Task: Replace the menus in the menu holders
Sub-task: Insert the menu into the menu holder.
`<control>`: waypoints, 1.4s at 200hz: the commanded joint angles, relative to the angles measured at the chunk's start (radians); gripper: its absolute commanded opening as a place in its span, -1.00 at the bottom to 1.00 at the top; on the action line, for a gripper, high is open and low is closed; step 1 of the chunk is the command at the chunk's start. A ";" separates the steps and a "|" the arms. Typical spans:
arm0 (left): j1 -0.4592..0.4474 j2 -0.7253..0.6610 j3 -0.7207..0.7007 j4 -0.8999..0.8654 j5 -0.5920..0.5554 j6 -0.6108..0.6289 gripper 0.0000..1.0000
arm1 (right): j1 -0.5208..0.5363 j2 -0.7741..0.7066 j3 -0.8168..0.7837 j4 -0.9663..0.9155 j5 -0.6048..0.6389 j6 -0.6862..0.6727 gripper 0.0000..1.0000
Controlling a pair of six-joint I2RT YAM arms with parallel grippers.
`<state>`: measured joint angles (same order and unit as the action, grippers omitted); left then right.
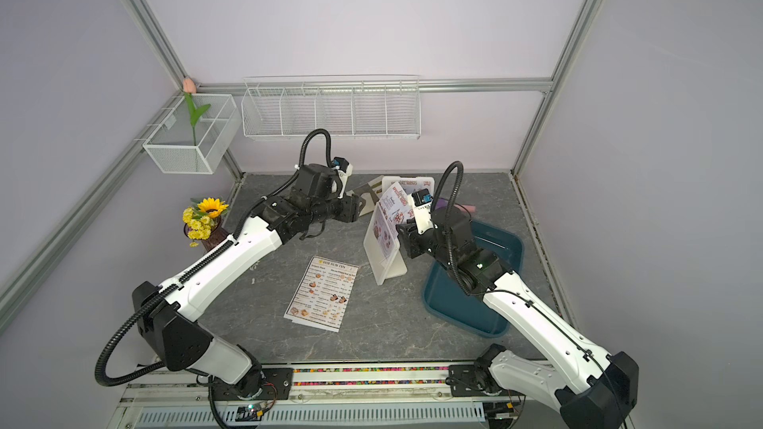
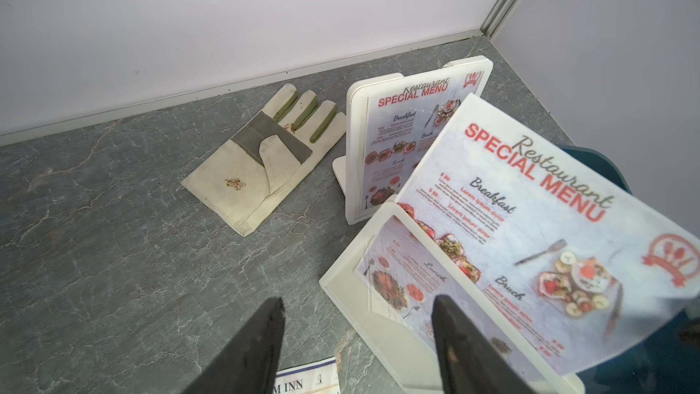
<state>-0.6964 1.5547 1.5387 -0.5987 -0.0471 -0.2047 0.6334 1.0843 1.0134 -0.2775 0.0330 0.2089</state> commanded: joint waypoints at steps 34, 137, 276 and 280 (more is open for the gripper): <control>0.003 -0.033 -0.026 0.017 0.008 -0.012 0.29 | -0.063 0.075 0.115 -0.014 0.053 -0.003 -0.11; 0.003 -0.018 -0.035 0.028 0.012 -0.006 0.29 | -0.245 0.258 0.307 -0.166 -0.251 0.065 0.32; 0.003 -0.022 -0.059 0.046 -0.003 -0.015 0.29 | -0.208 0.290 0.332 -0.203 -0.271 0.074 -0.71; 0.003 -0.024 -0.058 0.046 -0.003 -0.014 0.29 | -0.205 0.291 0.330 -0.205 -0.268 0.073 -0.72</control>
<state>-0.6964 1.5448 1.4937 -0.5690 -0.0444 -0.2073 0.4053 1.4017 1.3399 -0.4614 -0.2398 0.2920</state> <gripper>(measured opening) 0.646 0.152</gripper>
